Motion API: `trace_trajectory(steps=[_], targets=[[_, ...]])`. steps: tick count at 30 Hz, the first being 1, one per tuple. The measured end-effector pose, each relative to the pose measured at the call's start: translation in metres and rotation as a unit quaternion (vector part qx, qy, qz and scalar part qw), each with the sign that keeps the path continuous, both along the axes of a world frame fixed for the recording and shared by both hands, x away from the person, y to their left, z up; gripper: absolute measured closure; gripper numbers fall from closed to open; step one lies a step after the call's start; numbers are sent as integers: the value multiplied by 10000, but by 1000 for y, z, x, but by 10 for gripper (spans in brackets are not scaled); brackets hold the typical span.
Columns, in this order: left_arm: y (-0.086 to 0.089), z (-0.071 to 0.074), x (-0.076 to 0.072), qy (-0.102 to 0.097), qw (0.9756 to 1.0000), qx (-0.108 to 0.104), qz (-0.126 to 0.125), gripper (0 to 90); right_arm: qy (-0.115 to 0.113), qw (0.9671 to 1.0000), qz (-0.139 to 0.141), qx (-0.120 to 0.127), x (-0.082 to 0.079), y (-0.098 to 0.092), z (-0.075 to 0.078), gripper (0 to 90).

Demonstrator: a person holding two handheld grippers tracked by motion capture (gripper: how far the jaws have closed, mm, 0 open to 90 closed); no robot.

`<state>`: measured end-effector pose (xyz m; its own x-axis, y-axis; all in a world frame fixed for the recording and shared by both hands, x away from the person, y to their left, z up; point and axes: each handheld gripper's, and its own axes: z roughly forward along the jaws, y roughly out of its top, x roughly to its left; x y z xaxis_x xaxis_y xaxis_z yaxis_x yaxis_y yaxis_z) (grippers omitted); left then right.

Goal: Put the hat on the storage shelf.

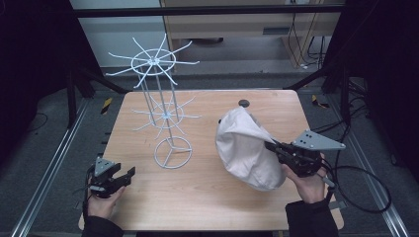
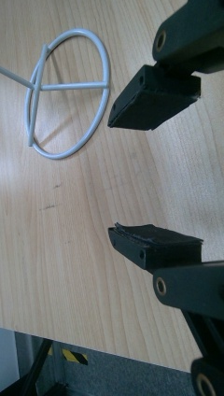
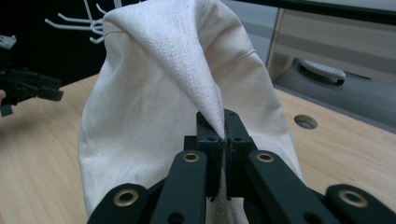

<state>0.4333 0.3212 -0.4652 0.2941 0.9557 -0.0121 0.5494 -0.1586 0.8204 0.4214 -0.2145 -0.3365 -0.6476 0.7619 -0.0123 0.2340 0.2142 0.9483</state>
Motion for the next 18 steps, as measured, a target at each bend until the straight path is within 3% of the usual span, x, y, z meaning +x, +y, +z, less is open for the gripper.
trace_trajectory(steps=[11,15,18], targets=[[1,0,0,-5,10000,-6,24,399,-331,9988,-127,350,-4,11,19,884],[1,0,0,-9,10000,-6,26,399,-543,9972,-171,487,-8,18,29,885],[1,0,0,-9,10000,-5,29,399,-737,9945,-212,721,-12,22,38,885]])
